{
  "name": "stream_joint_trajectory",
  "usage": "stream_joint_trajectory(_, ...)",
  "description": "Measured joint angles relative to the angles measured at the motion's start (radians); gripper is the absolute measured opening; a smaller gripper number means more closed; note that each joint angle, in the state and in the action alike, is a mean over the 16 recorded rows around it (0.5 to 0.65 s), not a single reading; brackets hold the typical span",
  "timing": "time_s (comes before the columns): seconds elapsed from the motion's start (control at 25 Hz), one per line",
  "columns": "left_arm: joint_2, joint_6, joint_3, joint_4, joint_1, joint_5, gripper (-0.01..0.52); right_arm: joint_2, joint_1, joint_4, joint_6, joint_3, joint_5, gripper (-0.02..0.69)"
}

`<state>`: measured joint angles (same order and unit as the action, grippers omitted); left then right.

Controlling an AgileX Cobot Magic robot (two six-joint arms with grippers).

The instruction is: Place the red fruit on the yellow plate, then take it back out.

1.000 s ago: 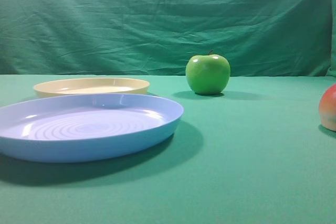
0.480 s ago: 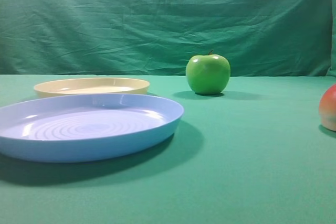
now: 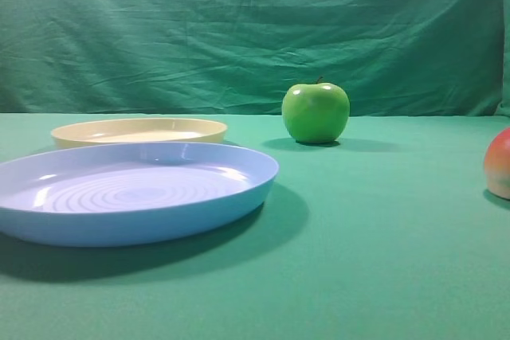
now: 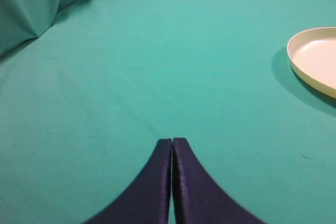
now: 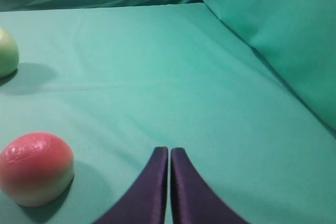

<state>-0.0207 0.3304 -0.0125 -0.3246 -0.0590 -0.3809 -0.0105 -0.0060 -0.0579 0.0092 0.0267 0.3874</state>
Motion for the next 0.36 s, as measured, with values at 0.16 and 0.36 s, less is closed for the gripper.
stream_joint_trajectory(0.16,0.0,0.0,0.0,0.0,0.0,0.0,0.0,0.0,0.0,0.0,-0.001,0.0,0.0,0.0)
stream_joint_trajectory(0.36,0.0,0.0,0.0,0.0,0.0,0.0,0.0,0.0,0.0,0.0,-0.002,0.0,0.001,0.0)
